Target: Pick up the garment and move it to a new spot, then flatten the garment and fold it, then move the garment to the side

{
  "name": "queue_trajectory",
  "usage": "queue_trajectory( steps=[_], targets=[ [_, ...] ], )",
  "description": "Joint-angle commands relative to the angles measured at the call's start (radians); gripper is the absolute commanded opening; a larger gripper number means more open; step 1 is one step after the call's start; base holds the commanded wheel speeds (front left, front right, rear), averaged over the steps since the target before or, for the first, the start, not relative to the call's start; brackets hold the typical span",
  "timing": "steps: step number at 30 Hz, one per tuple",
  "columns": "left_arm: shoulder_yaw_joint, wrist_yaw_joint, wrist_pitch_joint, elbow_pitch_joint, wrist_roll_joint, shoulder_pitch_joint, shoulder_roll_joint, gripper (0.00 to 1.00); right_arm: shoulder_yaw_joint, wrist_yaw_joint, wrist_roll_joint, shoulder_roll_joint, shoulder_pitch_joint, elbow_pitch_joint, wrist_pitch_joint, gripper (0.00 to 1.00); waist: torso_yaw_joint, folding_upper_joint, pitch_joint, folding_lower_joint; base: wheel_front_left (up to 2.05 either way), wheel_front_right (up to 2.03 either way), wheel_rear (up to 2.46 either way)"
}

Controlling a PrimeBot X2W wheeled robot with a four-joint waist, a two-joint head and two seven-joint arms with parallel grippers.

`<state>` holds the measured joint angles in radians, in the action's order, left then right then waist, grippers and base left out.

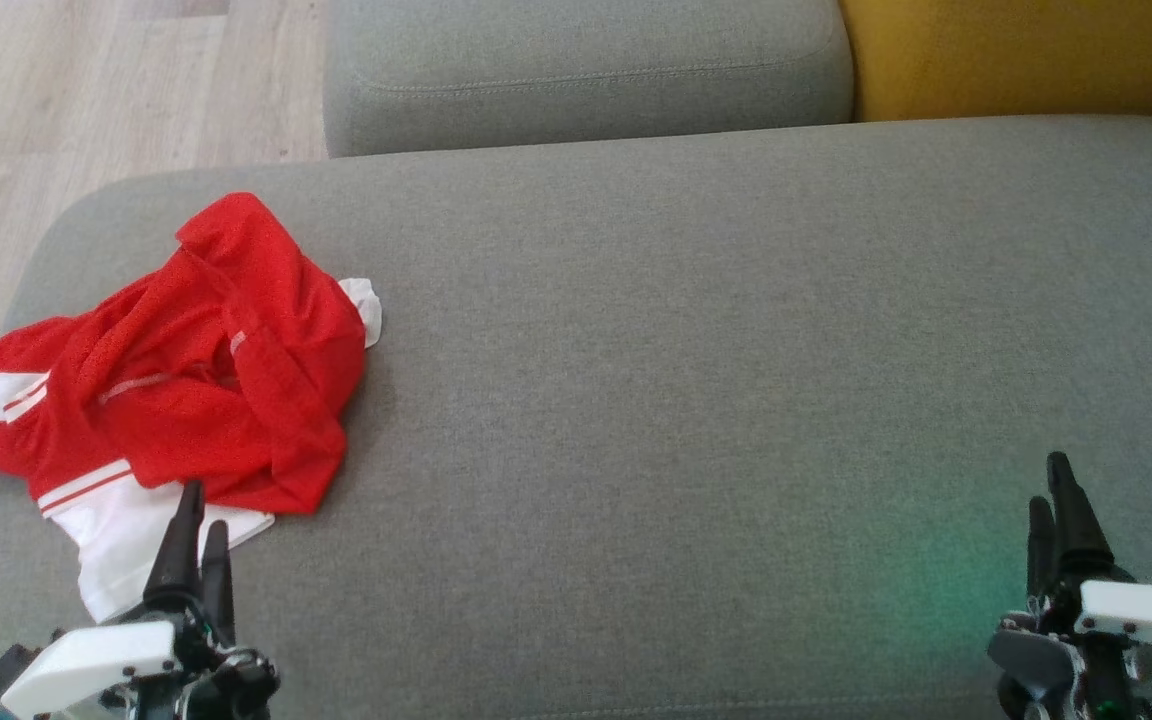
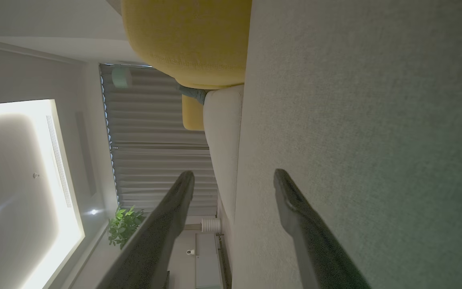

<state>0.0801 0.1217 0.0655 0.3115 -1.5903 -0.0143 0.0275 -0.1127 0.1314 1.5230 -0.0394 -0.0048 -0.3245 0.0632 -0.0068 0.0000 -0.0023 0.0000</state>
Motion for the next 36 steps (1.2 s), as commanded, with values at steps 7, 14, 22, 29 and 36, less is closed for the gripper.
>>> queue_trajectory(
  steps=[7,14,22,29,36],
  targets=[
    [0.021,0.003,-0.030,-0.073,0.077,0.061,0.011,1.00,0.012,0.000,-0.129,-0.005,-0.074,0.042,-0.030,1.00,-0.001,0.0000,-0.003,0.0000,0.00,0.00,0.00],
    [0.035,0.001,-0.047,-0.105,0.151,0.068,0.012,1.00,0.019,0.000,-0.235,-0.005,-0.089,0.054,-0.047,1.00,-0.002,0.0000,-0.004,0.0000,0.00,0.00,0.00],
    [0.016,-0.013,-0.071,-0.140,0.262,0.072,0.013,1.00,0.033,0.000,-0.383,-0.006,-0.100,0.074,-0.069,1.00,-0.004,0.0000,-0.004,0.0000,0.00,0.00,0.00],
    [-0.006,-0.030,-0.092,-0.184,0.395,0.073,0.014,1.00,0.060,0.000,-0.526,-0.006,-0.105,0.089,-0.087,1.00,-0.005,0.0000,-0.003,0.0000,0.00,0.00,0.00],
    [-0.037,-0.045,-0.113,-0.226,0.543,0.072,0.015,1.00,0.084,0.000,-0.674,-0.006,-0.104,0.093,-0.104,1.00,-0.005,0.0000,-0.001,0.0000,0.00,0.00,0.00]
  ],
)
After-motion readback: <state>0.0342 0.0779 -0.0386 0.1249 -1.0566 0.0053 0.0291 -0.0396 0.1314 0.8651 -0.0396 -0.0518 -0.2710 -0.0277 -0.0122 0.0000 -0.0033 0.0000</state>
